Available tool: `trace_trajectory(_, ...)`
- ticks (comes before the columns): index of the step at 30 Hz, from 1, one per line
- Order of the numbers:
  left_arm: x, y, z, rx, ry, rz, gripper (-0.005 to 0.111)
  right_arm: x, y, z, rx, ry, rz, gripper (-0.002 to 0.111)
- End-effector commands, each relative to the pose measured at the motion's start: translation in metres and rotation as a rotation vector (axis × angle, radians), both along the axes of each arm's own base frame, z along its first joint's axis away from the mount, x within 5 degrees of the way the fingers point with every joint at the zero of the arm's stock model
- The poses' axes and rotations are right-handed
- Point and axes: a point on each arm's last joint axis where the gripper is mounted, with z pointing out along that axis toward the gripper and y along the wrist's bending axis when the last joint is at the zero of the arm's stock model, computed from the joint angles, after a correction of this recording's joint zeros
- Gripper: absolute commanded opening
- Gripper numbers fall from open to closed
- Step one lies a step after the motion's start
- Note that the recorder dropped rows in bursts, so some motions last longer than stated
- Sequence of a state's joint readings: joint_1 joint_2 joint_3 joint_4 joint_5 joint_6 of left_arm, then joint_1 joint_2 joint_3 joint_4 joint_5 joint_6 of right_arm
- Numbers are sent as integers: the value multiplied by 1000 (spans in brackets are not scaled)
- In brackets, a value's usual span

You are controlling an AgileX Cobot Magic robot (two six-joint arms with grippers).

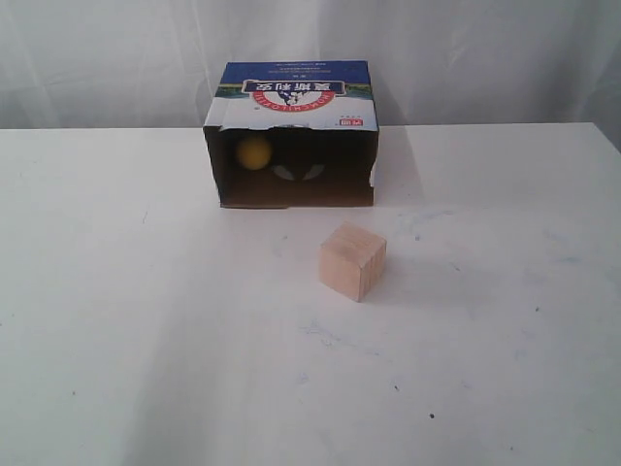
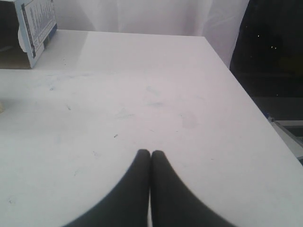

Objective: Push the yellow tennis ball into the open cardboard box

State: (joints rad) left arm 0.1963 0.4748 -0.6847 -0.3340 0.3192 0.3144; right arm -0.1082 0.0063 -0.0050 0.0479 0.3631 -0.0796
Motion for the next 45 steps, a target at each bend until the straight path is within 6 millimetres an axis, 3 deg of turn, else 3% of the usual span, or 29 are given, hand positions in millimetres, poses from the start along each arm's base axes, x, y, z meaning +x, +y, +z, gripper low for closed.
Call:
trace_trajectory(1, -27, -2, -75, -164, 62, 90, 0, 0, 0, 0, 6, -14, -6, 0)
trace_trajectory(10, -35, -1, -173, -267, 172, 134, 0, 0, 0, 0, 6, -14, -6, 0)
trace_trajectory(13, -33, -1, -187, -270, 151, 106, 0, 0, 0, 0, 6, -14, -6, 0)
trace_trajectory(15, -37, -4, -195, -216, 253, 58, 0, 0, 0, 0, 6, -14, -6, 0)
trace_trajectory(18, -38, -6, -197, -17, 274, -44, 0, 0, 0, 0, 6, -14, -6, 0)
trace_trajectory(20, -38, -7, -198, -57, 286, -44, 0, 0, 0, 0, 6, -14, -6, 0)
trace_trajectory(21, -40, -8, -200, -190, 324, -13, 0, 0, 0, 0, 6, -14, -6, 0)
trace_trajectory(23, -43, -11, -204, -251, 376, -15, 0, 0, 0, 0, 6, -14, -6, 0)
trace_trajectory(26, -44, -10, -201, -207, 310, -22, 0, 0, 0, 0, 6, -14, -6, 0)
trace_trajectory(31, -42, -8, -195, 21, 221, -89, 0, 0, 0, 0, 6, -14, -6, 0)
trace_trajectory(45, -41, -8, -193, 31, 200, -87, 0, 0, 0, 0, 8, -15, -6, 0)
